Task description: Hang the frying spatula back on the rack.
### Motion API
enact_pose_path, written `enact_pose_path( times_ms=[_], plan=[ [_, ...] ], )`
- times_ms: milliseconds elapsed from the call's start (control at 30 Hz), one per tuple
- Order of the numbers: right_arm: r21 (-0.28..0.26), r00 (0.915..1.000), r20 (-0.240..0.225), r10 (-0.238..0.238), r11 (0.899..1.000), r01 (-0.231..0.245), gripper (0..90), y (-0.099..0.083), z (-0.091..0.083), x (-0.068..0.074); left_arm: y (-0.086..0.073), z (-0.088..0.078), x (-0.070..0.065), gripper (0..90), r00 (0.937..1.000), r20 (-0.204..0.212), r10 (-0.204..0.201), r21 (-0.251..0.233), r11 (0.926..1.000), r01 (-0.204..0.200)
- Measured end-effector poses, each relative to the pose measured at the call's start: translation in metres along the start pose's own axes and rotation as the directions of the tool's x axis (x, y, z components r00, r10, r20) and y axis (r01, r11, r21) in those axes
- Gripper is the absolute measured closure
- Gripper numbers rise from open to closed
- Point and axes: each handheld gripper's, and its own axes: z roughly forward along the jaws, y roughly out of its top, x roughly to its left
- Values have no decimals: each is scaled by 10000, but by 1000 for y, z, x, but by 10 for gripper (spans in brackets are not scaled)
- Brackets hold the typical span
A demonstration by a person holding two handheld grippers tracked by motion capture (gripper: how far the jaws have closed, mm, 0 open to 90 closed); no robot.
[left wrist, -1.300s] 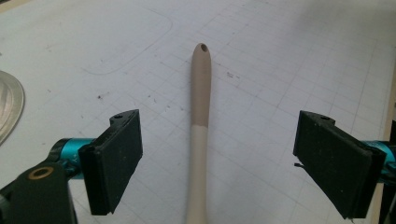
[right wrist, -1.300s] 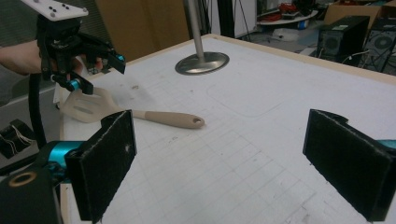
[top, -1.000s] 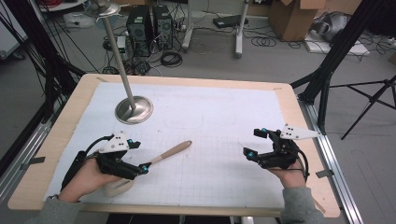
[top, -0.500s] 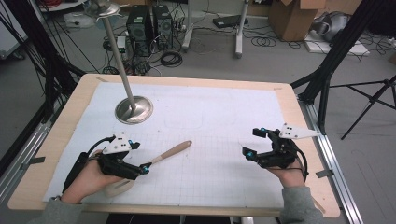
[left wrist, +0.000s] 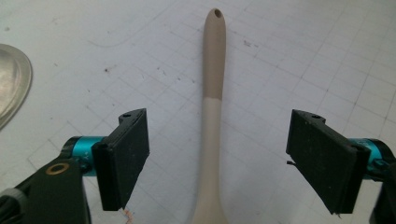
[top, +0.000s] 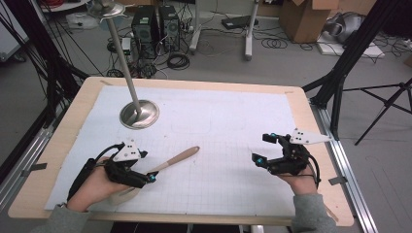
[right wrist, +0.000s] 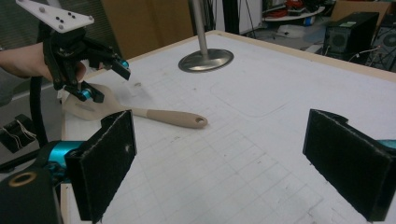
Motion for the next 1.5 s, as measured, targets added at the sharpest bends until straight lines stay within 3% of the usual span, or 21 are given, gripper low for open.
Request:
enact_pose_path(
  times_ms=[767, 1500],
  plan=[
    [140, 10000, -65, -17, 9999, 18, 86, -2, -1, 2, 0, 10, -2, 387, 9988, 130, 466, 762, 9960, -474],
    [207, 10000, -78, -32, 9998, 33, 86, -3, -2, 3, 1, 16, -3, 405, 9973, 72, 734, 1036, 9919, -738]
  ],
)
